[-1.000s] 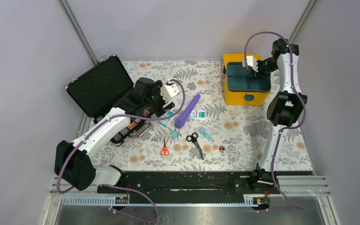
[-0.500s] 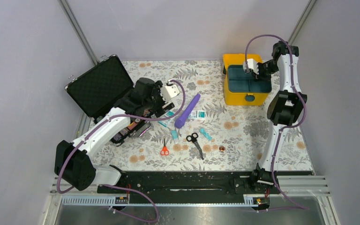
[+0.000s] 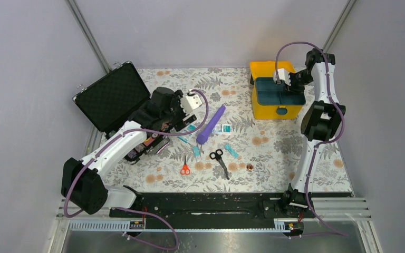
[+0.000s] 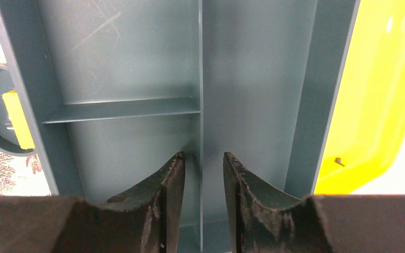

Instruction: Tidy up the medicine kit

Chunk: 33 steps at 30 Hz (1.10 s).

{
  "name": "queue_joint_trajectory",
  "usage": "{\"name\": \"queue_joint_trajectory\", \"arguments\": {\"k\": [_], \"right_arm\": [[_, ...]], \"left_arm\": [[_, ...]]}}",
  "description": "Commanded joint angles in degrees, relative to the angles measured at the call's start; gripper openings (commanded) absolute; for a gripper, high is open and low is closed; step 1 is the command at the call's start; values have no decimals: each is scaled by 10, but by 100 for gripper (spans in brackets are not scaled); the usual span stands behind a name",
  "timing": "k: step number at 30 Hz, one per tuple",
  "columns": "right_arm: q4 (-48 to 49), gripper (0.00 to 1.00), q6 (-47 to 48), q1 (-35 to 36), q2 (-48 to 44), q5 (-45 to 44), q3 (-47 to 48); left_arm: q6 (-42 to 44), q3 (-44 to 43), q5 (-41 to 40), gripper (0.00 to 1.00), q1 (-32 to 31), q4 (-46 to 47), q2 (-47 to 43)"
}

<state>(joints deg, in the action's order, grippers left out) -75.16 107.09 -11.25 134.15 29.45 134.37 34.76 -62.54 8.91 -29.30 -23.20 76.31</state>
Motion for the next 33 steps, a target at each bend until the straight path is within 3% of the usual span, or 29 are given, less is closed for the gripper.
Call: {"name": "queue_joint_trajectory", "arguments": {"k": [1,6,10,11,13,14,17,19,20,26,33], "right_arm": [[0,41,-9,3,-58,-2,-2],[4,45,-56,3,-98,19,-3],[42,54,-193,3,-133,70,-1],[58,58,-240,4,-143,88,-2],[106,72,-383,5,-164,127,-6],[130,97,-445,6,-177,148,-12],[249,99,-686,19,-231,184,-64],[313,100,-830,45,-259,117,-94],[316,99,-856,64,-270,90,-103],[271,99,-784,183,-359,114,-232],[177,100,-769,229,-400,120,-293]], "left_arm": [[6,-2,-6,78,5,41,-6],[-17,-5,-12,78,9,57,7],[-81,-38,-38,81,8,42,36],[-103,-53,-41,82,9,34,44],[-176,-81,-36,95,15,30,56],[-217,-94,-25,98,21,32,57],[-311,-136,5,99,31,41,50],[-332,-158,-5,99,31,43,51],[-337,-164,-15,99,31,43,55],[-345,-181,-33,99,33,23,69],[-395,-171,-11,99,47,5,82]]}}
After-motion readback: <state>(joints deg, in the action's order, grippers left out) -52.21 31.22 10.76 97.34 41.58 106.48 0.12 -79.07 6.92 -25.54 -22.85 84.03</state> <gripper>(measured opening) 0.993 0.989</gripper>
